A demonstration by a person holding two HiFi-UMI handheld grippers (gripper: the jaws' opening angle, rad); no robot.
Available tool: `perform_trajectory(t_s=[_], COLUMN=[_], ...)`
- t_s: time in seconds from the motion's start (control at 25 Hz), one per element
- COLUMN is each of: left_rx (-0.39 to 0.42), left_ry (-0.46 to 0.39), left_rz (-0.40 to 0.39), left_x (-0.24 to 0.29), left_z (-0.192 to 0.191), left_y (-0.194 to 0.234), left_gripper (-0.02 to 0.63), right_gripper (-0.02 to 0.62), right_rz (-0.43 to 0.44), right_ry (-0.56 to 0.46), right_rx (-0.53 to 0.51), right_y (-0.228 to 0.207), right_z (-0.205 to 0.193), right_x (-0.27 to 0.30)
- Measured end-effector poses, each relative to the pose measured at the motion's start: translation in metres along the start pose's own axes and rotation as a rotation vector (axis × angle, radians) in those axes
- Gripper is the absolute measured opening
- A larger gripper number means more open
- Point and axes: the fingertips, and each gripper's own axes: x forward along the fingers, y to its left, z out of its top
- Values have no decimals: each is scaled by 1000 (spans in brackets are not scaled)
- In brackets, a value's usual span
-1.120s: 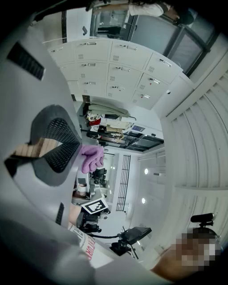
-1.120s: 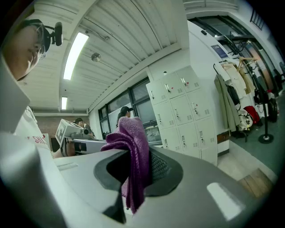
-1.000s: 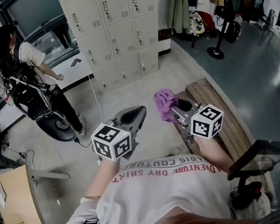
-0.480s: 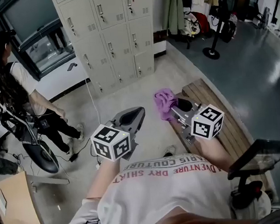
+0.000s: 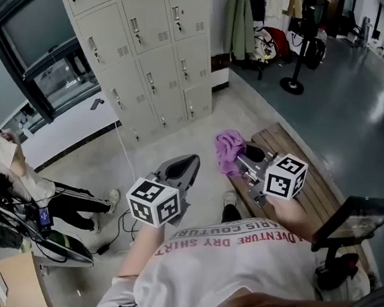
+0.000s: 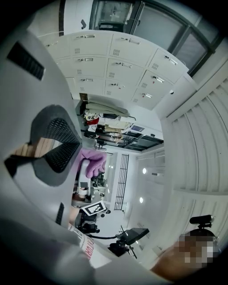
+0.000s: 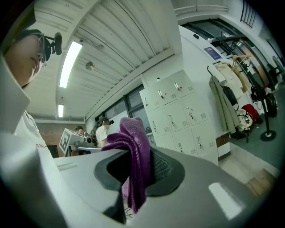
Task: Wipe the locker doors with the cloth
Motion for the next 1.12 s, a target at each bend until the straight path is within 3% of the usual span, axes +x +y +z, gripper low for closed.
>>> perform_trajectory(t_s=[0.12,0.32,0.68,0.8,0.92,1.12], left_rx=[-5,-53,-19,11,-6,11], left_ry=[23,28,-7,-28,-39,-50], left_rz=[13,49,98,117,134,158], left_x=[38,132,321,352,367,386], left_z=[-5,12,126,154,161,182], left_y=[37,119,282,312,333,372], left_gripper=[0,0,0,0,-1,0], right_gripper=[51,52,52,52,52,52], right_rz=[14,-8,63,71,44,59], right_ry=[0,109,95,53,-21,-69], right_rx=[10,43,-46,-66,-19,4], right_y=[-45,-165,-368,-404,-435,-463], right_z=[-3,2,126,159,178,200], right_x=[27,92,232,259,273,301])
